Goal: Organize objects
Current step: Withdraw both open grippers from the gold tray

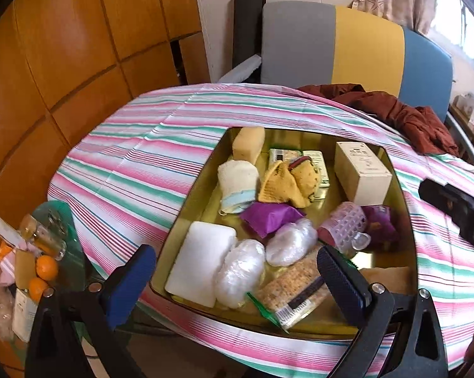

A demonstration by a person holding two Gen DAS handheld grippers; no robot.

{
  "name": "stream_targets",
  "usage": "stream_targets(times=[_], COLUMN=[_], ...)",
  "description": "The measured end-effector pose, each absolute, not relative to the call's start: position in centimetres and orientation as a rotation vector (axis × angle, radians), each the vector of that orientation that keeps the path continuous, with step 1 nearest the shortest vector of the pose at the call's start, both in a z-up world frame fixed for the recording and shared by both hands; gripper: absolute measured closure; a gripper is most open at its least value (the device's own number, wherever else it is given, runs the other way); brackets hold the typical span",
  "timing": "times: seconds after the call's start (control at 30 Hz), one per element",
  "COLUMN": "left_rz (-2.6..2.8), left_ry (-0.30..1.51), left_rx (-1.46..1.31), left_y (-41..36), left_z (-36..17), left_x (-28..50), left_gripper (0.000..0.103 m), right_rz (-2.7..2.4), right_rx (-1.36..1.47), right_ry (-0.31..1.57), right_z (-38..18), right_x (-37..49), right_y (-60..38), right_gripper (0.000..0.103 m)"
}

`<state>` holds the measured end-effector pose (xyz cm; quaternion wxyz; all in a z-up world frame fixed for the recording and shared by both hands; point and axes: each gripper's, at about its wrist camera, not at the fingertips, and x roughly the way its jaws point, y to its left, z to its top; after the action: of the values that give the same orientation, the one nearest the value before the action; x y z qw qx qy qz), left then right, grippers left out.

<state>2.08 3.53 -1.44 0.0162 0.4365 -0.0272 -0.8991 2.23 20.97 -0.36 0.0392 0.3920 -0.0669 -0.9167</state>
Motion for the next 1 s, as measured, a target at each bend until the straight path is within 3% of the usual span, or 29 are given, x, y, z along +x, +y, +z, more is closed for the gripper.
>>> stream_targets(times=[0.03, 0.17, 0.43, 0.7, 1.0], left_rz=[-2.799, -2.786, -2.769, -2.79, -2.747], left_ry=[-0.067, -0.059, -0.137, -0.044, -0.061], left_rx=[1.367, 1.38, 1.285, 1.279, 1.254], left_y=[3.5, 3.2, 2.5, 0.9, 0.1], left_z=[-1.4, -1.1, 0.1, 1.4, 1.5], left_x=[2.1, 2.4, 3.2, 3.2, 2.8], left_gripper=[0.0, 0.0, 0.0, 0.0, 0.0], right_rz=[-2.831, -2.878, -2.909, -2.916, -2.904], right_rx=[1.197, 1.17, 1.227, 1.259, 1.268], right_ry=[-0.185, -0.17, -0.127, -0.095, -0.103], right_z=[-0.3, -0.1, -0.1, -0.3, -0.1], right_x=[2.5, 3.2, 3.5, 3.5, 3.5], right_y=[20.9, 20.3, 19.1, 18.0, 17.3], right_gripper=[0.037, 0.03, 0.03, 0.03, 0.03])
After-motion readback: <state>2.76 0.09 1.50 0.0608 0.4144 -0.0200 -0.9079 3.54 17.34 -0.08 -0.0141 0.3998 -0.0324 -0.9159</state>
